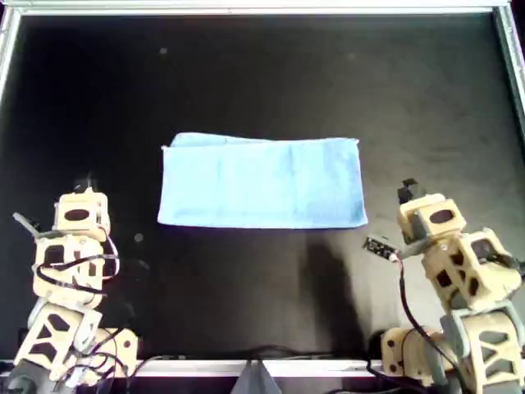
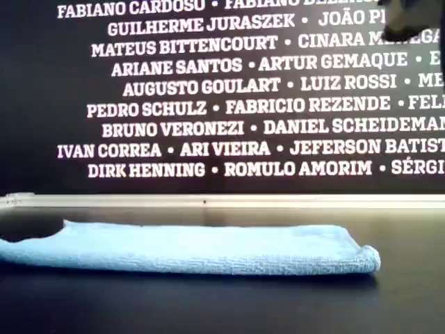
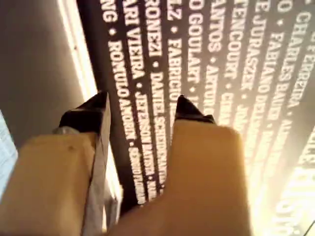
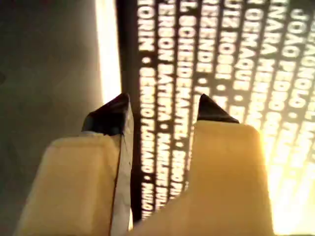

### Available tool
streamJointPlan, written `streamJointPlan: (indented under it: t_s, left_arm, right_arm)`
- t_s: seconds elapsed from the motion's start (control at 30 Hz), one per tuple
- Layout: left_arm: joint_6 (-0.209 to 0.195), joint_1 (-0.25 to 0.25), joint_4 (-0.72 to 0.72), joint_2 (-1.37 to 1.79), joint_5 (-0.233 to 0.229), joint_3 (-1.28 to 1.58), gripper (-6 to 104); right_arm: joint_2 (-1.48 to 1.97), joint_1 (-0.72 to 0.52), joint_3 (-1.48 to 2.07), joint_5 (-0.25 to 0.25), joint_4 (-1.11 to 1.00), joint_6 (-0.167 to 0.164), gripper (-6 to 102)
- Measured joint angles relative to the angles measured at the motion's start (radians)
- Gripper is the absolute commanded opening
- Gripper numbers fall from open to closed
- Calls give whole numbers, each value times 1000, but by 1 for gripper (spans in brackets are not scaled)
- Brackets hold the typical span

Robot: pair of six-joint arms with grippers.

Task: Fold a cloth

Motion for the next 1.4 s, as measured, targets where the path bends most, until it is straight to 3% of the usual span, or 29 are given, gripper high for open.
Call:
streamJointPlan:
  t_s: [0.27,0.4,0.6,0.73,0.97,1.4]
  left_arm:
    - [0,8,46,3,-9,11,48]
    - [-6,8,212,3,-9,11,48]
    - [-9,8,439,3,-9,11,48]
    - [-9,8,460,3,-9,11,48]
    - [-9,8,463,3,-9,11,48]
    - [-9,8,463,3,-9,11,48]
  right_arm:
    - [0,-21,232,0,0,3,55]
    - [2,-87,337,0,-34,9,55]
    - [2,-80,354,-3,-55,-2,55]
    - [-48,-75,356,-23,-67,-2,55]
    - [-282,-55,298,-115,-101,-3,55]
    - [-845,-58,0,-118,-106,9,55]
